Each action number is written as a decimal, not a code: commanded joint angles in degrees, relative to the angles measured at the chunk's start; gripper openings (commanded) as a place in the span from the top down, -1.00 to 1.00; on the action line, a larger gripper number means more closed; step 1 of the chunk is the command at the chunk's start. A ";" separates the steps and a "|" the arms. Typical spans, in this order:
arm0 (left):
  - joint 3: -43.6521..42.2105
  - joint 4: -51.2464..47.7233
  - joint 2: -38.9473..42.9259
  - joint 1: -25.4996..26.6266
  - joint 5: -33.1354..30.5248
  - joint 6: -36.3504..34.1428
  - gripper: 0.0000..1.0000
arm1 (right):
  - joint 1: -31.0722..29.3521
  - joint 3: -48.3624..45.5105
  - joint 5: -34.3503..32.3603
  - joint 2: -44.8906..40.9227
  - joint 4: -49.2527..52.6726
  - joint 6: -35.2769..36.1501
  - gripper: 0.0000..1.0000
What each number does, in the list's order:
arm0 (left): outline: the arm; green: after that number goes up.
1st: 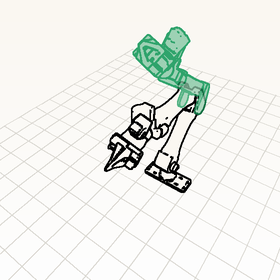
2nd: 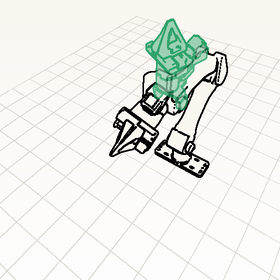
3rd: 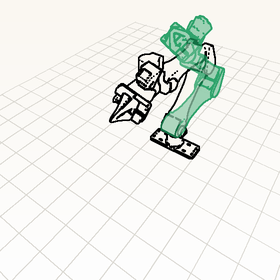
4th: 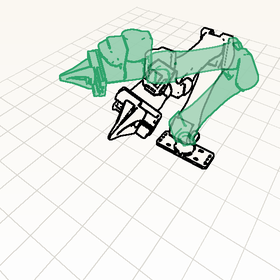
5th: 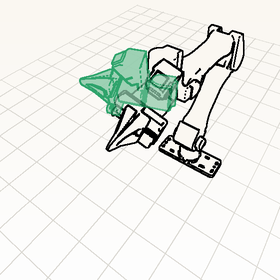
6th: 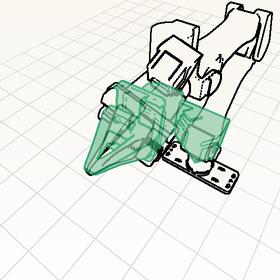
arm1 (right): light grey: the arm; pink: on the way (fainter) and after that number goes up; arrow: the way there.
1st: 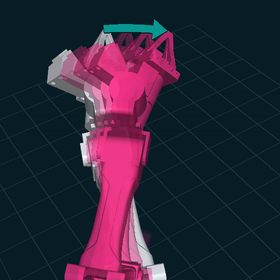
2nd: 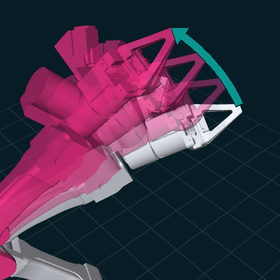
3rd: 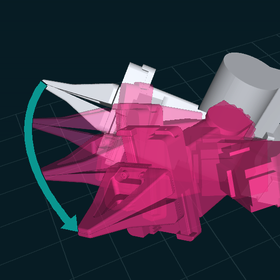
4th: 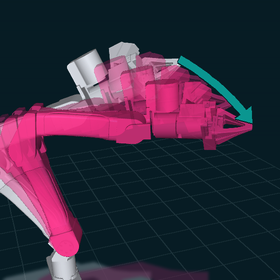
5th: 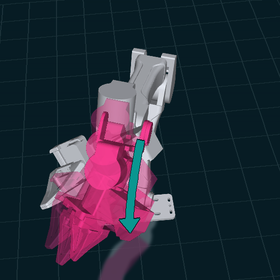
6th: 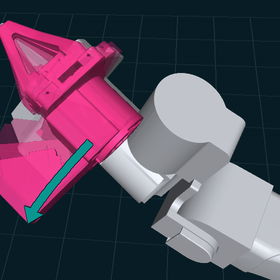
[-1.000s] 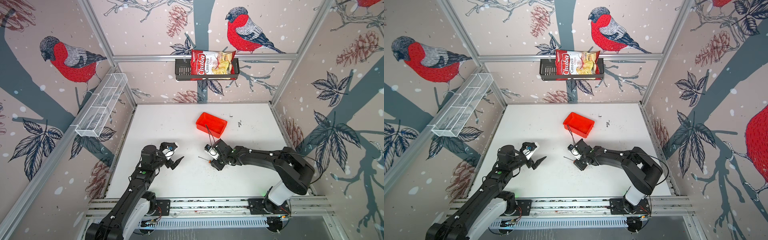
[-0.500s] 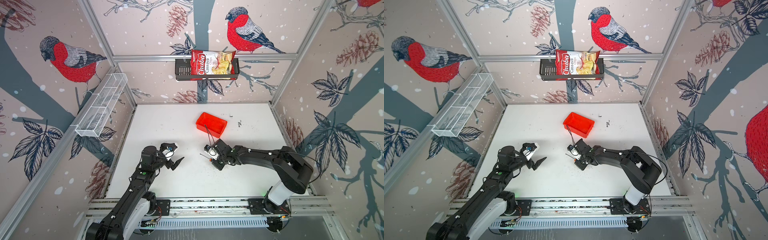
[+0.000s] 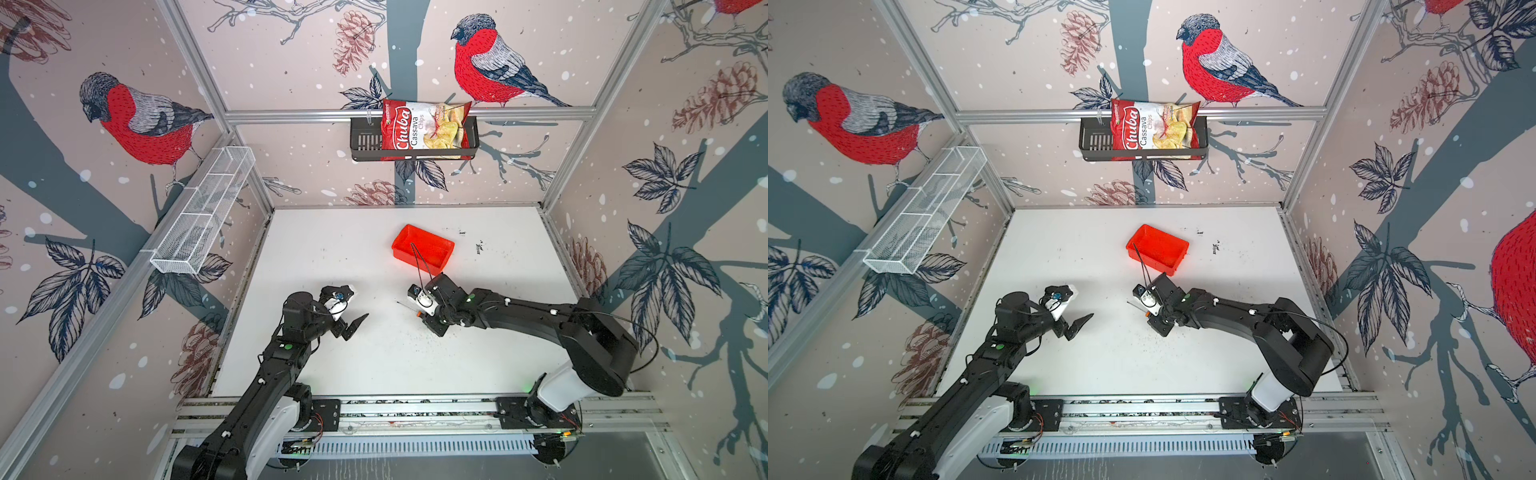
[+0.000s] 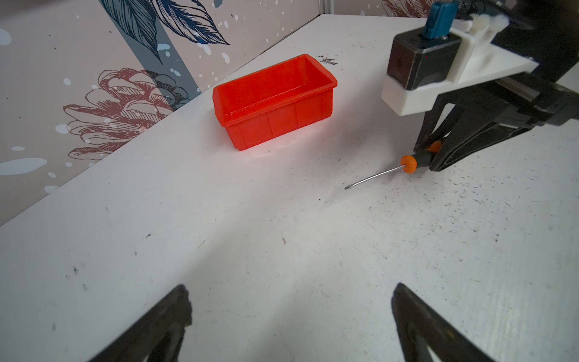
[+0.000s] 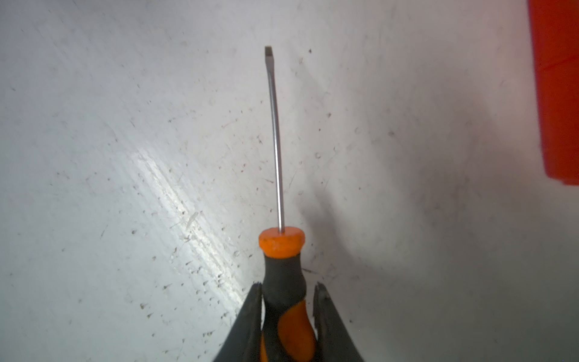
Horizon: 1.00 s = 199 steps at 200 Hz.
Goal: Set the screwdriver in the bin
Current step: 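Lift the screwdriver with the right gripper and carry it over the red bin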
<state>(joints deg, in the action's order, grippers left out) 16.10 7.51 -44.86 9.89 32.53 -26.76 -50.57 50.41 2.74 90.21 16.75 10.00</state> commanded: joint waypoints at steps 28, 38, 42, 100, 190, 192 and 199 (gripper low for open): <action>1.19 2.08 0.14 0.00 0.49 0.07 -0.98 | 0.51 3.45 -2.72 -1.52 1.08 2.07 0.74; 1.43 2.03 0.06 0.04 0.96 -0.38 -0.99 | 0.81 4.30 -2.87 -1.54 1.26 2.43 0.74; 1.42 2.01 0.09 0.04 1.14 -0.58 -0.98 | 0.90 4.57 -2.99 -1.53 1.33 2.63 0.74; 3.05 4.98 -1.62 0.09 3.44 -0.32 -0.98 | 4.52 10.19 -3.83 -1.03 1.88 4.57 0.73; 7.59 14.78 -13.10 3.11 3.23 1.15 -0.98 | 10.81 20.37 -2.14 4.24 1.41 10.68 0.74; 7.84 14.87 -13.49 3.31 2.93 1.16 -0.98 | 11.01 20.59 -2.09 4.44 1.32 10.79 0.74; 8.65 15.16 -14.96 4.23 2.08 1.21 -0.98 | 11.57 21.32 -1.75 5.28 1.18 11.08 0.74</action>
<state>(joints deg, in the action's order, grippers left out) 22.81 17.04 -56.69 12.19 36.21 -26.76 -40.38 69.78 -0.08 93.49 18.83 18.39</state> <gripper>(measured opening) 0.991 0.262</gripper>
